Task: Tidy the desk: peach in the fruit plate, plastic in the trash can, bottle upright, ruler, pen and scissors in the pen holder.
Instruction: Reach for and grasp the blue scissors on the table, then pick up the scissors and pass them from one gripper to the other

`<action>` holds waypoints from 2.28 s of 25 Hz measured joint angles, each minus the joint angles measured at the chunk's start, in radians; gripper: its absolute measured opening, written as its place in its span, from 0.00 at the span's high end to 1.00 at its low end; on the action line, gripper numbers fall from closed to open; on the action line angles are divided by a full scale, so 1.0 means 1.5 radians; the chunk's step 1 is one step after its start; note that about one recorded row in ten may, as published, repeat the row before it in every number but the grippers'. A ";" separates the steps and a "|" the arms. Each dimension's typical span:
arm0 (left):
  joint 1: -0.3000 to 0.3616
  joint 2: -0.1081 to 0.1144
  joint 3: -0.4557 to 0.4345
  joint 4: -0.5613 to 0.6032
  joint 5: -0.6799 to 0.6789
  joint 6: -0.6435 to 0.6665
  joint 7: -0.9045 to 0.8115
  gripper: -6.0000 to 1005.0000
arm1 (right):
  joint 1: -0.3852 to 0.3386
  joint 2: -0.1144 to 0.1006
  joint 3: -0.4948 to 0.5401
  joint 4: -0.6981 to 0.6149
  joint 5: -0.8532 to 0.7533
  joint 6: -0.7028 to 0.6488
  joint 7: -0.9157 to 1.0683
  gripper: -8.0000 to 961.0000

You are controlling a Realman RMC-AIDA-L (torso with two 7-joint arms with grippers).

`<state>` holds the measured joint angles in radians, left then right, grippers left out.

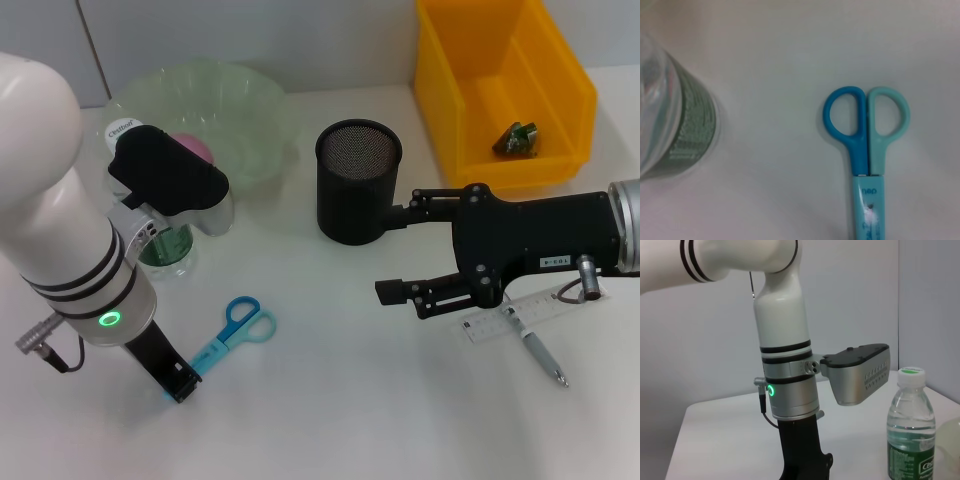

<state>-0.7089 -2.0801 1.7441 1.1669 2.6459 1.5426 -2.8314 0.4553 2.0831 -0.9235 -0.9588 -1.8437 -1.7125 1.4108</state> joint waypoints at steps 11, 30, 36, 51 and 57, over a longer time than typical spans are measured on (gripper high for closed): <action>0.015 0.001 -0.006 0.043 -0.006 0.012 -0.005 0.80 | -0.008 0.000 0.008 0.000 0.043 0.000 0.001 0.14; 0.130 0.006 -0.010 0.338 0.004 0.009 -0.018 0.77 | -0.060 0.000 0.064 0.215 0.319 0.095 0.035 0.16; 0.202 0.006 -0.005 0.427 0.018 -0.029 0.003 0.76 | -0.067 0.002 0.067 0.316 0.370 0.070 0.017 0.17; 0.257 0.006 0.047 0.475 0.021 -0.109 0.028 0.75 | -0.018 0.005 0.065 0.524 0.387 0.008 -0.076 0.19; 0.261 0.005 0.067 0.480 0.035 -0.125 0.025 0.74 | 0.012 0.005 0.068 0.594 0.388 0.019 -0.135 0.19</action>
<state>-0.3179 -2.0722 1.8442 1.8867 2.6980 1.3546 -2.7944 0.4730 2.0908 -0.8215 -0.0677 -1.2623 -1.6837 1.2080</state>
